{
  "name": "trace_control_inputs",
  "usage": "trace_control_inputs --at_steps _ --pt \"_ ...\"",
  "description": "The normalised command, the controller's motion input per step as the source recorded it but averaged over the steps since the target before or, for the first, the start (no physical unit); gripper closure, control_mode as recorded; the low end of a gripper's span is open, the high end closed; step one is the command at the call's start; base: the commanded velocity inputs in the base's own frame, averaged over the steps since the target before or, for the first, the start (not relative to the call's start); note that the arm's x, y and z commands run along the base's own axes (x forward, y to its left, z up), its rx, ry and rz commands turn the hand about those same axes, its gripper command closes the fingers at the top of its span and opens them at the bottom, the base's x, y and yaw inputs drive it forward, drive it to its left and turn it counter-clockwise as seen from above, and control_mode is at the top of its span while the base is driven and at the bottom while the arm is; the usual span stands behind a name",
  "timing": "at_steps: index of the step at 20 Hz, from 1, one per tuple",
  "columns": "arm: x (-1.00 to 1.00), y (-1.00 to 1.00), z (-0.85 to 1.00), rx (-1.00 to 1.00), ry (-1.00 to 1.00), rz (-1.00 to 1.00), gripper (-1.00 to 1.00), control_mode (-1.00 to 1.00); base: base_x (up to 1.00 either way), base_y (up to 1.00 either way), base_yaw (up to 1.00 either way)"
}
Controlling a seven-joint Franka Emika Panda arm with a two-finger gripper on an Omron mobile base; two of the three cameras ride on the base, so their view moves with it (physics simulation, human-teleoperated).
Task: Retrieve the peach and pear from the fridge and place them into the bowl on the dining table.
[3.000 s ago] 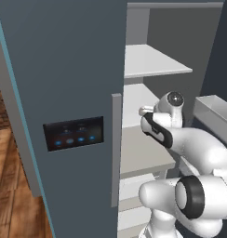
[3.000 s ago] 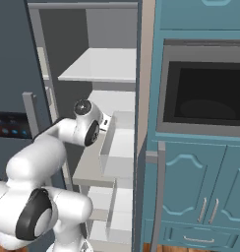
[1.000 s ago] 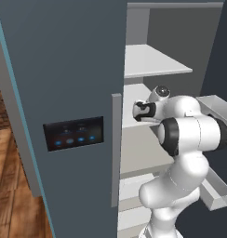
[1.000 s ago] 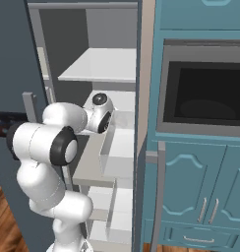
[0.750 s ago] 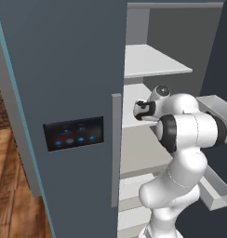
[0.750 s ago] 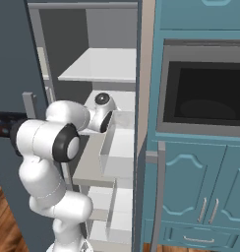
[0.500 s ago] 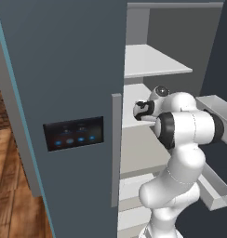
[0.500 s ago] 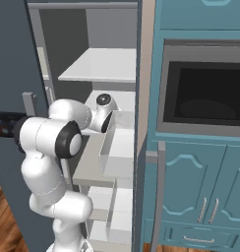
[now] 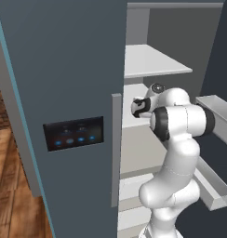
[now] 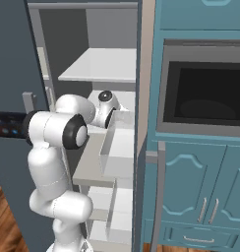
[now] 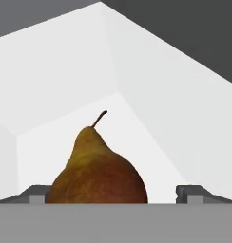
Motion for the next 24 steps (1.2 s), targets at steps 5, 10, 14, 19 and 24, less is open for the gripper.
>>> trace_control_inputs --at_steps 5,10,14,19,24 --pt "0.07 0.0 -0.27 0.0 0.0 -0.02 1.0 -1.0 0.0 0.0 0.0" --pt "0.01 0.0 -0.13 0.0 -0.02 0.0 1.0 -1.0 0.0 0.0 0.0" --pt "0.01 0.0 -0.04 0.0 -0.02 0.0 1.0 -1.0 0.0 0.0 0.0" --pt "-0.64 0.0 0.04 0.01 -0.04 0.0 1.0 -1.0 0.0 0.0 0.0" --pt "-1.0 0.04 0.41 0.06 0.0 0.03 1.0 -1.0 0.0 0.0 0.0"
